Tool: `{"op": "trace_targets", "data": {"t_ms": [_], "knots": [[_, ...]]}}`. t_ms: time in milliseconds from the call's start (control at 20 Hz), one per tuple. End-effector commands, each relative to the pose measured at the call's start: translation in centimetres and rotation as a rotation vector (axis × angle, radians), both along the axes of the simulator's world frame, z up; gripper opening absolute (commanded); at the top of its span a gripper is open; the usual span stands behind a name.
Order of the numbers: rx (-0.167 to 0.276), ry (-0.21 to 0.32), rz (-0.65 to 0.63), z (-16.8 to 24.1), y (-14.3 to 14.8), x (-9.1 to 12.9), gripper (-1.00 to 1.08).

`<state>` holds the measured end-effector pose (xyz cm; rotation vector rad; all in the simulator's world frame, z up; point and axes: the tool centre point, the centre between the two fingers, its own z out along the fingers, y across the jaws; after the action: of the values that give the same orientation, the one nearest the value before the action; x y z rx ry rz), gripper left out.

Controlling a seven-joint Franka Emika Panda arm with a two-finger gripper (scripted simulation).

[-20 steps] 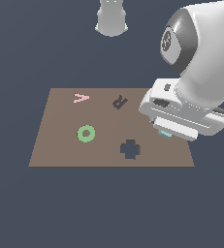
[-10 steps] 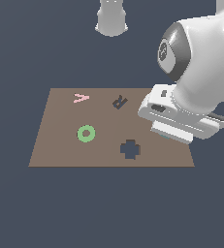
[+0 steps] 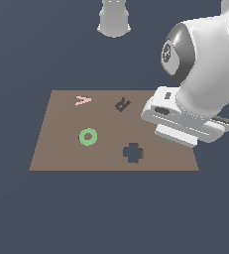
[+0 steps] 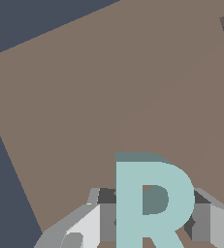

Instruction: Insert a designated object into the corresponding slot on a board.

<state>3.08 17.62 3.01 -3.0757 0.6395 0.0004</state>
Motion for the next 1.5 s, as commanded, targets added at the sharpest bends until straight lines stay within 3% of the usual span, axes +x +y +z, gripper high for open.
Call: {"op": "trace_targets", "data": {"t_ms": [0, 700, 1450], "knots": [[0.0, 0.0, 0.0, 0.0, 0.0, 0.0, -1.0], [0.0, 0.0, -0.063, 0.2, -3.3, -2.0, -1.0], [0.0, 0.0, -0.241, 0.8, -12.0, -8.9, -1.0]]}}
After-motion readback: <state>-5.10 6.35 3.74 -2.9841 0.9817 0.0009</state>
